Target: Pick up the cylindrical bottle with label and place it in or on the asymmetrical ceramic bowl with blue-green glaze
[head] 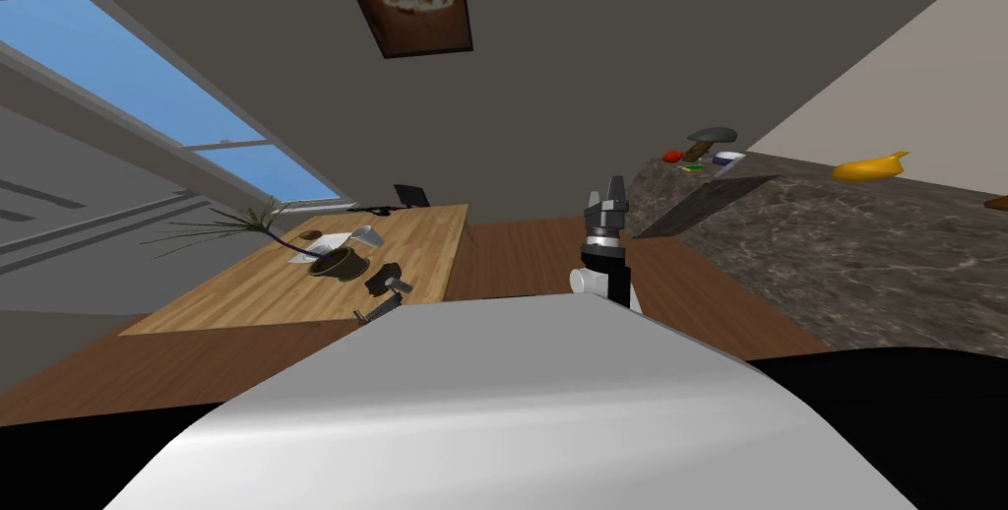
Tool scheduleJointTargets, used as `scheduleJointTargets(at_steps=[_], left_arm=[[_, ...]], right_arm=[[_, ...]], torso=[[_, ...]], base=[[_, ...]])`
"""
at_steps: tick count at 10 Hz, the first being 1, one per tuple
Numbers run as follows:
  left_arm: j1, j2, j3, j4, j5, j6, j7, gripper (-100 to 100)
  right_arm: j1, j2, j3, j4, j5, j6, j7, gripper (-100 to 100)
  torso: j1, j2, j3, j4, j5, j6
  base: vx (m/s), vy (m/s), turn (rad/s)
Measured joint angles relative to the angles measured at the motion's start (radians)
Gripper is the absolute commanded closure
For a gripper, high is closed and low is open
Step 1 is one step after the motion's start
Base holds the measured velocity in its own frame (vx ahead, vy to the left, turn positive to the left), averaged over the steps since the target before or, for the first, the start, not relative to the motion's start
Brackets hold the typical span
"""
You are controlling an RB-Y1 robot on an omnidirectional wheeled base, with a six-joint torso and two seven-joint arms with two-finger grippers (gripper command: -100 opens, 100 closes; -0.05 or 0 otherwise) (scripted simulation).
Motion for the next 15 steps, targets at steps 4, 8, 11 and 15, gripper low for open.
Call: scheduleJointTargets(at_steps=[4,8,11,15], left_arm=[[-0.025,-0.02,0.012,0.096,0.033,-0.029,0.062,-100],[-0.056,-0.062,0.028,0.238,0.075,-0.082,0.163,-100],[-0.067,-0.098,0.037,0.287,0.095,-0.103,0.204,0],[-0.068,-0.116,0.037,0.24,0.143,-0.098,0.148,-100]], right_arm=[[0.0,0.0,0.0,0.0,0.0,0.0,0.0,0],[0.0,0.0,0.0,0.0,0.0,0.0,0.0,0],[0.0,0.0,0.0,0.0,0.0,0.0,0.0,0],[-0.001,0.0,0.0,0.0,0.0,0.0,0.0,0]], torso=[[-0.002,0.004,0.002,0.001,0.0,0.0],[0.003,0.001,0.0,0.0,0.001,0.0],[0.001,0.005,0.003,0.001,0.0,0.0],[0.003,0.016,0.009,0.003,0.0,0.0]], base=[[0.108,0.007,-0.018],[0.152,0.073,-0.009],[0.072,0.042,0.0],[-0.063,0.07,-0.166]])
